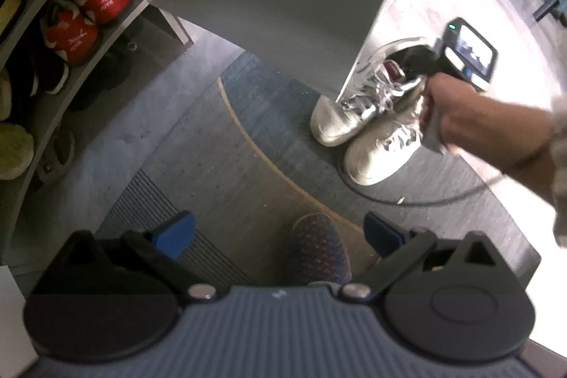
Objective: Organize scattered shoes
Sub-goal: 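Lower the right gripper into both sneaker heels and close it, then lift the white sneakers with the right gripper and carry them to the cabinet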
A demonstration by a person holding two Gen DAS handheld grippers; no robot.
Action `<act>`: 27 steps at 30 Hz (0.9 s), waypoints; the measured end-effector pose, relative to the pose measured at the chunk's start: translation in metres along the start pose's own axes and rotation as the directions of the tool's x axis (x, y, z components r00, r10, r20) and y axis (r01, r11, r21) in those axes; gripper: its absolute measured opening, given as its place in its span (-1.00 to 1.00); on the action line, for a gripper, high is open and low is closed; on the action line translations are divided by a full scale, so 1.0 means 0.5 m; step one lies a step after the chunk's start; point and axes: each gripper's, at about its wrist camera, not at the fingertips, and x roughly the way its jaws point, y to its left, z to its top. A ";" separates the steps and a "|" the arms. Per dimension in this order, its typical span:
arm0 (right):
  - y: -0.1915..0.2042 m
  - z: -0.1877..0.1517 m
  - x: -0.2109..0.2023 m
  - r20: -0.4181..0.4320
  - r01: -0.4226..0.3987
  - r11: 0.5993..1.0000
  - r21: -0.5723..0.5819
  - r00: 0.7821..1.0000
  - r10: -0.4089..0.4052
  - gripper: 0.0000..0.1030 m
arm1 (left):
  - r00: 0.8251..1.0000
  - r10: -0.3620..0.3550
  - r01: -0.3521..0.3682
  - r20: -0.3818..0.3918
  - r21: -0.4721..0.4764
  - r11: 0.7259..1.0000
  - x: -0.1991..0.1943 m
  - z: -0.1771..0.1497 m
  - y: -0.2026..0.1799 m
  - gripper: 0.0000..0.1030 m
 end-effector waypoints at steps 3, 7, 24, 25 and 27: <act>-0.014 -0.019 -0.042 0.038 -0.022 1.000 -0.015 0.999 0.022 -0.46 | 1.000 -0.007 0.007 0.014 0.003 1.000 -0.008 0.003 -0.008 0.99; -0.036 -0.048 -0.101 0.137 -0.049 0.997 -0.064 0.989 0.057 -0.47 | 0.999 -0.004 0.004 0.033 -0.007 1.000 -0.014 0.003 -0.012 0.99; -0.209 -0.160 -0.434 0.220 -0.062 0.856 -0.513 0.955 0.200 -0.52 | 0.991 0.014 -0.012 0.134 -0.019 1.000 -0.120 -0.034 -0.036 0.99; -0.221 -0.169 -0.471 0.200 -0.067 0.837 -0.543 0.958 0.206 -0.52 | 0.990 0.015 -0.013 0.142 -0.018 1.000 -0.138 -0.040 -0.040 0.99; -0.233 -0.187 -0.538 0.160 -0.081 0.802 -0.591 0.963 0.215 -0.52 | 0.989 0.020 -0.018 0.150 -0.018 1.000 -0.166 -0.049 -0.041 0.99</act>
